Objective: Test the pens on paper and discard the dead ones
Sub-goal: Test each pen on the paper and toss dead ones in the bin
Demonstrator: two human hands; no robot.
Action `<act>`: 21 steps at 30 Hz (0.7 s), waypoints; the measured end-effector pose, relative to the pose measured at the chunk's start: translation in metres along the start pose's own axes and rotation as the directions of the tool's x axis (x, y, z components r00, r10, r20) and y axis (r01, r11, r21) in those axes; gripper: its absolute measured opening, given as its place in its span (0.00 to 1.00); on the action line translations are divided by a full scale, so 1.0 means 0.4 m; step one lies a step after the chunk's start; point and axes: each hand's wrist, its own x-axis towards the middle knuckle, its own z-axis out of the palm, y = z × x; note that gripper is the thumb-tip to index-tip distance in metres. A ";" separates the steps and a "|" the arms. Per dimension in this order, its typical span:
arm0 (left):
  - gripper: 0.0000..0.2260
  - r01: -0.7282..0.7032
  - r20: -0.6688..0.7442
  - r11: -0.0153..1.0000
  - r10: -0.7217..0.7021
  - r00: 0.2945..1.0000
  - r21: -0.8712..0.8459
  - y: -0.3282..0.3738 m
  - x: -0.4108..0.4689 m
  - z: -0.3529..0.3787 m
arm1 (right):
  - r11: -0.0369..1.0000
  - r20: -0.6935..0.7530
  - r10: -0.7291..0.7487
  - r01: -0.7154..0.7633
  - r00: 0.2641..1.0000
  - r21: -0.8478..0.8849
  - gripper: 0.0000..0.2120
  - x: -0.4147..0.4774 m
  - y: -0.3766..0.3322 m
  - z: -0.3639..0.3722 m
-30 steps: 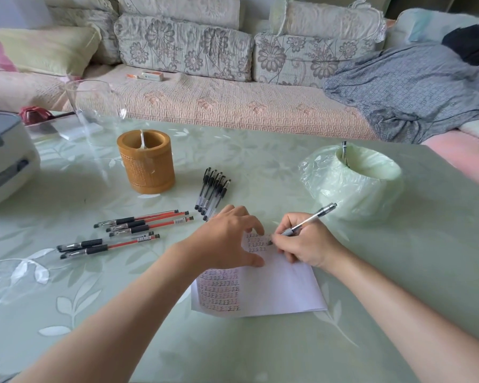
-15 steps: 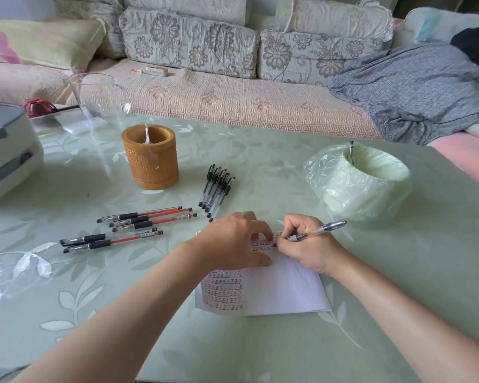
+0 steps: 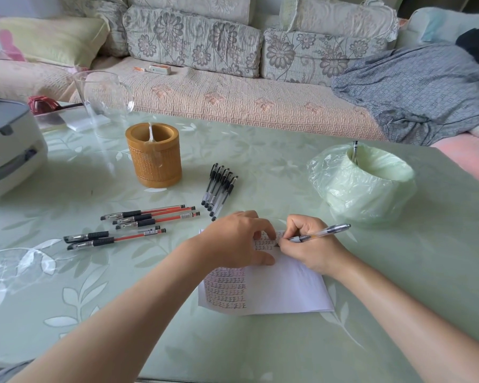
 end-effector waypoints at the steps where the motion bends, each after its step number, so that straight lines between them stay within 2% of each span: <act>1: 0.20 0.001 0.000 1.000 -0.001 1.000 -0.001 0.000 0.001 0.001 | 1.000 0.005 -0.001 0.001 1.000 -0.021 0.10 0.000 -0.001 0.002; 9: 0.20 0.005 0.007 1.000 -0.005 1.000 0.003 0.001 -0.003 0.000 | 0.995 -0.020 -0.019 0.016 1.000 -0.098 0.11 0.001 0.003 0.006; 14: 0.20 0.000 0.007 1.000 0.000 1.000 -0.003 -0.001 -0.001 0.000 | 0.997 -0.027 -0.018 0.016 0.999 -0.070 0.10 -0.006 0.001 0.004; 21: 0.21 -0.031 -0.023 0.999 0.032 0.999 0.023 -0.006 -0.002 0.007 | 0.998 0.034 -0.004 0.006 0.999 -0.055 0.10 -0.002 0.001 0.001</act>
